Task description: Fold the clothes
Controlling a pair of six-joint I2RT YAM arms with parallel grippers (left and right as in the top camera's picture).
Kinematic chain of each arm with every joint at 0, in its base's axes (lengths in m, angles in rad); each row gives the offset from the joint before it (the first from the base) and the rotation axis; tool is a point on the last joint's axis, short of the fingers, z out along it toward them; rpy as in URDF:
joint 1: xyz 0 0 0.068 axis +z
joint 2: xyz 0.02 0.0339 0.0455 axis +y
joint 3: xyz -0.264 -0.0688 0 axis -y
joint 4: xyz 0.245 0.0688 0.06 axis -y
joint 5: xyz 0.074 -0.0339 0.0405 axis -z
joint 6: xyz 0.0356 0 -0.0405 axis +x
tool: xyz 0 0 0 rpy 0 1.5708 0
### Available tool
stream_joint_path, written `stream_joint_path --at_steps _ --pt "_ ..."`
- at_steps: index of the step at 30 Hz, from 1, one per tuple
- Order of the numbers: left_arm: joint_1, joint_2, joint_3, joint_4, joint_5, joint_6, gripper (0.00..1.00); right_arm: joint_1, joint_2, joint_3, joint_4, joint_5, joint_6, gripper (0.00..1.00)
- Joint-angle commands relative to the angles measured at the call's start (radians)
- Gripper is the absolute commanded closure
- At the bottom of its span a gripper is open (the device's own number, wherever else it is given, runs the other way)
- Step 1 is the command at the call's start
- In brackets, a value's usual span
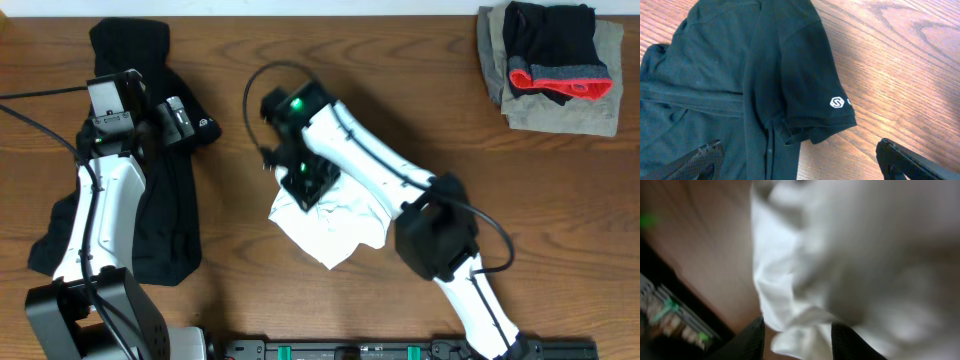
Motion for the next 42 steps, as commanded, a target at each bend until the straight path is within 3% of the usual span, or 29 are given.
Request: stream_joint_path --at_steps 1,7,12,21,28,34,38,40,41,42 --pt "0.003 0.012 -0.004 -0.003 0.077 0.008 0.02 -0.089 -0.084 0.1 0.005 0.01 0.041 0.53" --pt "-0.017 0.012 -0.004 -0.042 0.313 0.009 0.02 -0.243 -0.094 0.126 0.051 0.009 0.1 0.4" --pt "-0.108 0.012 -0.004 -0.117 0.404 0.094 0.02 -0.335 -0.092 0.109 0.073 -0.05 0.108 0.41" --pt "-0.291 0.013 -0.017 -0.302 0.404 0.305 0.02 -0.359 -0.092 0.094 0.066 -0.008 0.086 0.41" --pt "-0.301 0.048 -0.034 -0.307 0.402 0.322 0.02 -0.383 -0.092 0.094 0.084 0.003 0.086 0.39" --pt "-0.347 0.153 -0.034 -0.303 0.402 0.478 0.02 -0.407 -0.092 0.094 0.095 0.003 0.086 0.39" --pt "-0.358 0.185 -0.034 -0.299 0.402 0.507 0.0 -0.418 -0.092 0.094 0.094 0.003 0.086 0.38" --pt "-0.358 0.183 -0.034 -0.3 0.402 0.506 0.12 -0.423 -0.092 0.094 0.095 0.004 0.086 0.39" --pt "-0.357 0.181 -0.034 -0.301 0.402 0.506 0.25 -0.423 -0.092 0.094 0.097 0.004 0.085 0.39" --pt "-0.357 0.179 -0.033 -0.309 0.407 0.506 0.5 -0.425 -0.092 0.094 0.1 0.004 0.086 0.38"
